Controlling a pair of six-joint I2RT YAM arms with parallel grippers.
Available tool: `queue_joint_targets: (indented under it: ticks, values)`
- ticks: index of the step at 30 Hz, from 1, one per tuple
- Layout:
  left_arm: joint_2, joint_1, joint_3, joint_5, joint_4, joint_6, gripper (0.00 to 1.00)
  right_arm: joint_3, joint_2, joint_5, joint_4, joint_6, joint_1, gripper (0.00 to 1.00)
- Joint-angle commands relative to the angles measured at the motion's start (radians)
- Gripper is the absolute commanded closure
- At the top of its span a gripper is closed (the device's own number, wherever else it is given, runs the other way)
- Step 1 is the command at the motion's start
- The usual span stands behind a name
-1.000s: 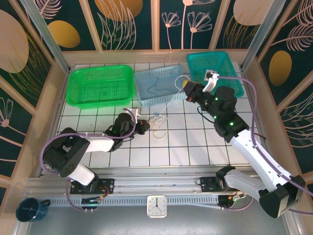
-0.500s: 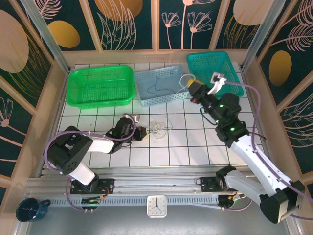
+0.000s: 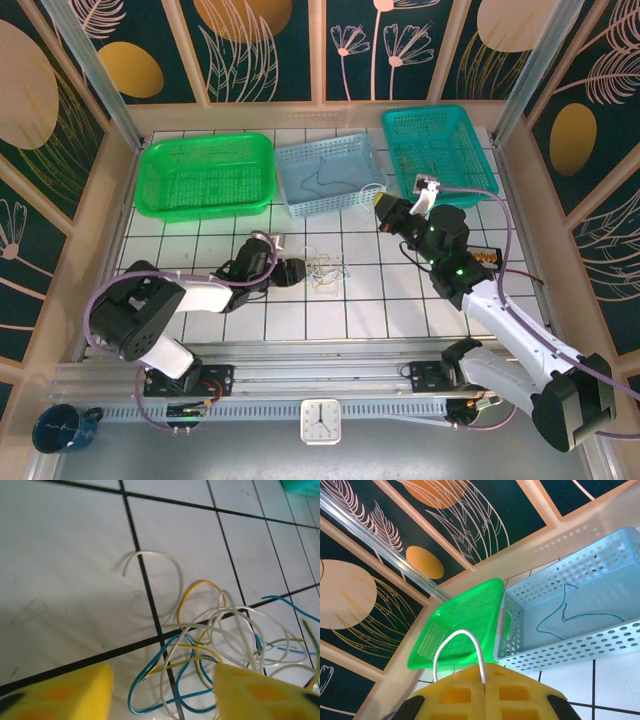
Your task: Untangle the cables
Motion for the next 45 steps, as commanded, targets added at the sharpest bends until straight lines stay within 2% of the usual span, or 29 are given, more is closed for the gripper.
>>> queue_joint_targets:
  ticks: [1, 6, 13, 17, 22, 27, 31, 45]
  values:
    - [-0.071, 0.009, 0.014, -0.041, -0.086, 0.002, 0.32, 0.035, -0.012, -0.005, 0.023, -0.026, 0.008, 1.00]
    - [-0.168, 0.010, 0.011, -0.076, -0.173, 0.014, 0.24, 0.026, -0.007, -0.010, 0.018, -0.040, 0.011, 1.00]
    - [-0.271, 0.010, 0.037, -0.093, -0.245, 0.024, 0.22, 0.024, -0.001, -0.028, 0.008, -0.061, 0.015, 1.00]
    - [-0.328, 0.010, 0.089, -0.056, -0.229, 0.028, 0.22, 0.029, 0.014, -0.079, 0.008, -0.077, 0.025, 1.00]
    - [-0.349, 0.010, 0.178, 0.060, -0.157, 0.021, 0.24, 0.035, 0.051, -0.113, 0.002, -0.087, 0.040, 1.00]
    - [-0.318, 0.008, 0.252, 0.208, -0.036, -0.039, 0.31, 0.040, 0.096, -0.128, 0.016, -0.090, 0.085, 1.00]
    - [-0.285, 0.002, 0.287, 0.279, 0.049, -0.097, 0.38, 0.050, 0.126, -0.140, 0.022, -0.098, 0.114, 1.00]
    - [-0.190, -0.068, 0.323, 0.279, 0.096, -0.090, 0.53, 0.056, 0.135, -0.142, 0.019, -0.100, 0.157, 1.00]
